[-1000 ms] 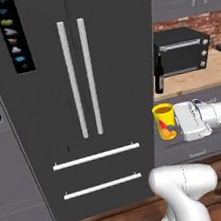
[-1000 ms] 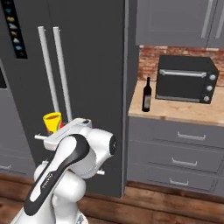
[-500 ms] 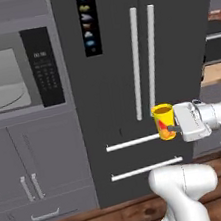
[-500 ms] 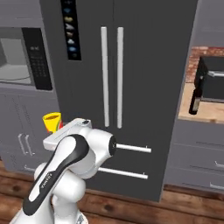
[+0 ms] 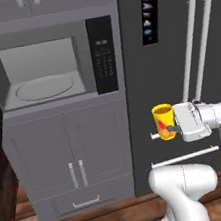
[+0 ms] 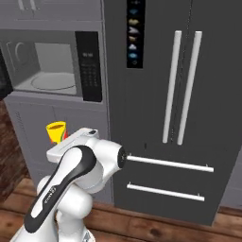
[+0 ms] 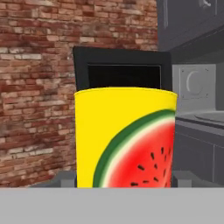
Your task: Place the microwavable item in the microwave. Then, close the microwave door and press the start button.
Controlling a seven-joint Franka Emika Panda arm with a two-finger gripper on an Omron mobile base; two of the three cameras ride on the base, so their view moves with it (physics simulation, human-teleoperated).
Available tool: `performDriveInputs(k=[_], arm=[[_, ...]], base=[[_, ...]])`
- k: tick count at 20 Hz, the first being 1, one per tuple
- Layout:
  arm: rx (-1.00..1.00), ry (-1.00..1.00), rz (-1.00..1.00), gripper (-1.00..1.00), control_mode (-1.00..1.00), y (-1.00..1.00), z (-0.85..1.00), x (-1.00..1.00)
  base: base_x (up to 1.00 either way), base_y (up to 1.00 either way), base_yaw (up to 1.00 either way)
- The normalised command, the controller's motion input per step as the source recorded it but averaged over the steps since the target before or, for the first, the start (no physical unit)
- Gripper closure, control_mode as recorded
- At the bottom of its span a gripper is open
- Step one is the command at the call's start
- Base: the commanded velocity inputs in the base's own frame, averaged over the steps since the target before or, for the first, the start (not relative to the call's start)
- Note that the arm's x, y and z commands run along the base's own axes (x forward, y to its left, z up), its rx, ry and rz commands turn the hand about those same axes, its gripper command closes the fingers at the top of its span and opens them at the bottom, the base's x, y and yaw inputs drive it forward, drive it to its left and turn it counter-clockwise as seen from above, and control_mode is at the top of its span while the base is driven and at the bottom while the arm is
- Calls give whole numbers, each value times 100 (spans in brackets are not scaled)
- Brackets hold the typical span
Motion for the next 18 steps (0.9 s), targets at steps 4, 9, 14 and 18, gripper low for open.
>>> performDriveInputs(k=[4, 9, 14, 18], arm=[[0, 0, 0, 100, 100, 0, 0, 0], [0, 0, 0, 100, 100, 0, 0, 0], [0, 0, 0, 100, 100, 0, 0, 0], [0, 0, 0, 100, 100, 0, 0, 0]], base=[[9, 81, 0], [39, 37, -3], [45, 29, -1], [34, 54, 0]])
